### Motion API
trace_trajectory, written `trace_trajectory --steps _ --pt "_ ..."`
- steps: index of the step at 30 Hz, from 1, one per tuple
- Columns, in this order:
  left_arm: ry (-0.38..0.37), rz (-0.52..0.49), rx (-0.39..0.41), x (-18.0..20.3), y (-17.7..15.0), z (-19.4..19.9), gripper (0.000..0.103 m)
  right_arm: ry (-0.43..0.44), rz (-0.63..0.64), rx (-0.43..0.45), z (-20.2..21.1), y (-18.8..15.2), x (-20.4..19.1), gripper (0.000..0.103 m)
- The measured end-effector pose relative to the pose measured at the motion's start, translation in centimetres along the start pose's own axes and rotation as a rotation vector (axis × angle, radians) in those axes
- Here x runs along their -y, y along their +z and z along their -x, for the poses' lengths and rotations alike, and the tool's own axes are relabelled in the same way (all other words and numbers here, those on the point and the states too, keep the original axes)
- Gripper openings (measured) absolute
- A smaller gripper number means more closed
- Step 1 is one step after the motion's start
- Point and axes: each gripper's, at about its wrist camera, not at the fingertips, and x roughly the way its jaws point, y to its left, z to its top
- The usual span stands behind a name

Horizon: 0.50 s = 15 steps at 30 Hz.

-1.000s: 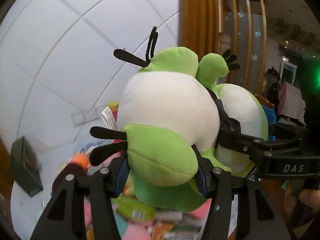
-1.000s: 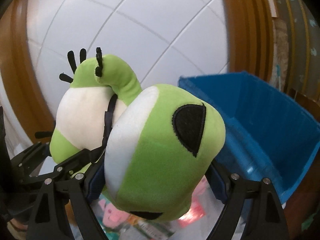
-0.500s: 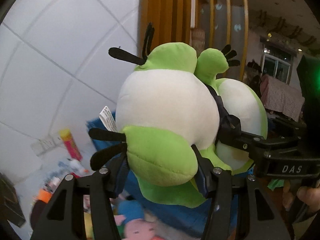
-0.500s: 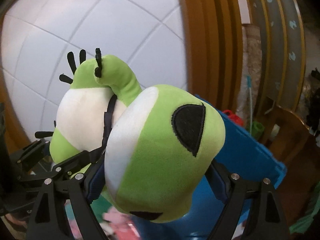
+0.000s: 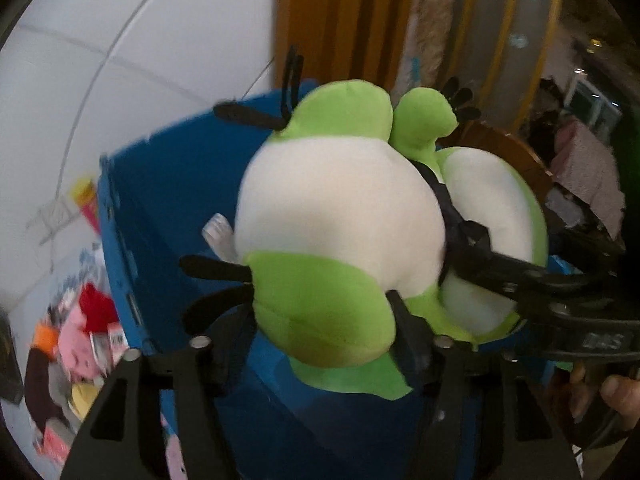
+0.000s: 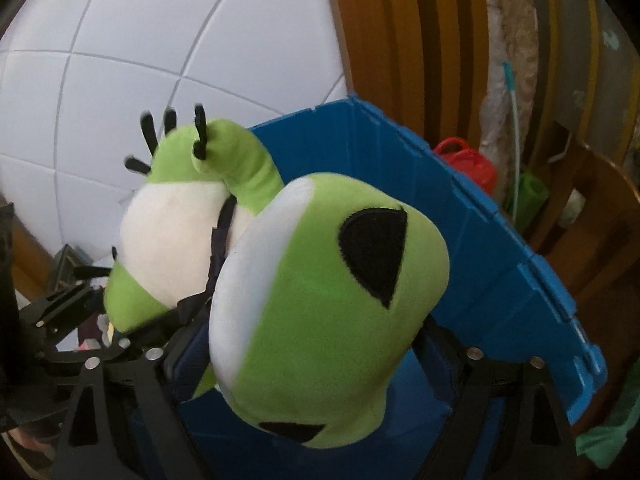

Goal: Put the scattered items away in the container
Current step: 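Lower the frog into the blue crate and open both grippers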

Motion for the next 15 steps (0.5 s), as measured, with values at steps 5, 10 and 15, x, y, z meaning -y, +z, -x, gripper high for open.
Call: trace_trajectory --steps 5,10,15 --pt "0.041 0.015 -0.006 -0.1 -0.5 -1.2 0.074 -0.027 0.033 0.005 -0.6 -0.1 -0.1 0.103" --pt "0.075 0.006 -0.005 0.4 -1.3 -0.9 0.074 -0.054 0.065 0.009 -1.2 -0.1 -0.1 0.103" --pt "0.103 0.006 0.010 0.8 -2.6 0.7 0.075 -0.093 0.108 0.017 -1.1 -0.9 -0.5 0.103"
